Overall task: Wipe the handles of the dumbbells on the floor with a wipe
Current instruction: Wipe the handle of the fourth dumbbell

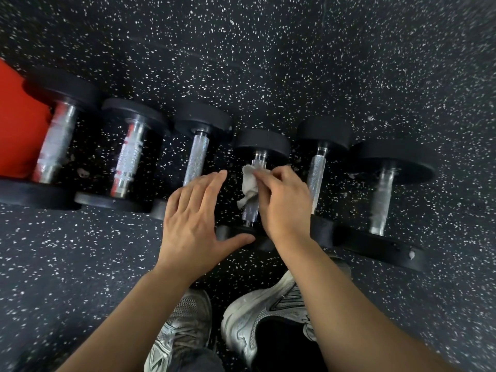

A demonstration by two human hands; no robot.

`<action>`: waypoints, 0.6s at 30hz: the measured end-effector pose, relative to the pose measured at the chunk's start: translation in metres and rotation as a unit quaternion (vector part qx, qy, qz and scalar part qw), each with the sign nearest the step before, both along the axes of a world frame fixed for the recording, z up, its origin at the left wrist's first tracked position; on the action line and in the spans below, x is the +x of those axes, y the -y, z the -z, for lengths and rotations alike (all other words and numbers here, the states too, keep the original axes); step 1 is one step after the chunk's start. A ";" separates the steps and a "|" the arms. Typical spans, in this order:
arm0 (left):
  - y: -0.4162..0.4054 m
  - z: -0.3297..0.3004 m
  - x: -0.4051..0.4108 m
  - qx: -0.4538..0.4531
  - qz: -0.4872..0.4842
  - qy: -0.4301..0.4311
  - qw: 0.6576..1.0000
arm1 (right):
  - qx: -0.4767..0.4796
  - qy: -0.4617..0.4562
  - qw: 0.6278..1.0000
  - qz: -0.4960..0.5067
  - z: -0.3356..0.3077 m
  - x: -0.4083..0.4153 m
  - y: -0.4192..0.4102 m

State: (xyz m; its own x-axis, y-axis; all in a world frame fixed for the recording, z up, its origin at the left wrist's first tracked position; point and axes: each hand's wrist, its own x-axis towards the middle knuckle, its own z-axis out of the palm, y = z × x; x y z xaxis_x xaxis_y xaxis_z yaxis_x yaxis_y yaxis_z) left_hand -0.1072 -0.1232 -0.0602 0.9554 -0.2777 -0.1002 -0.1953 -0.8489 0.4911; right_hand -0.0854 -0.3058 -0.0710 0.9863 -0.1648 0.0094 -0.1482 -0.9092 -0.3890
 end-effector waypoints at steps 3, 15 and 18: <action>0.000 0.001 0.000 -0.001 0.000 -0.001 1.000 | -0.044 -0.025 0.999 -0.016 -0.003 -0.007 -0.005; 0.000 0.001 0.000 -0.002 0.000 0.004 1.000 | -0.025 -0.039 0.998 -0.036 0.003 0.012 0.008; 0.000 0.000 0.000 -0.004 0.000 0.008 1.000 | -0.020 -0.038 0.995 -0.094 0.003 0.010 0.013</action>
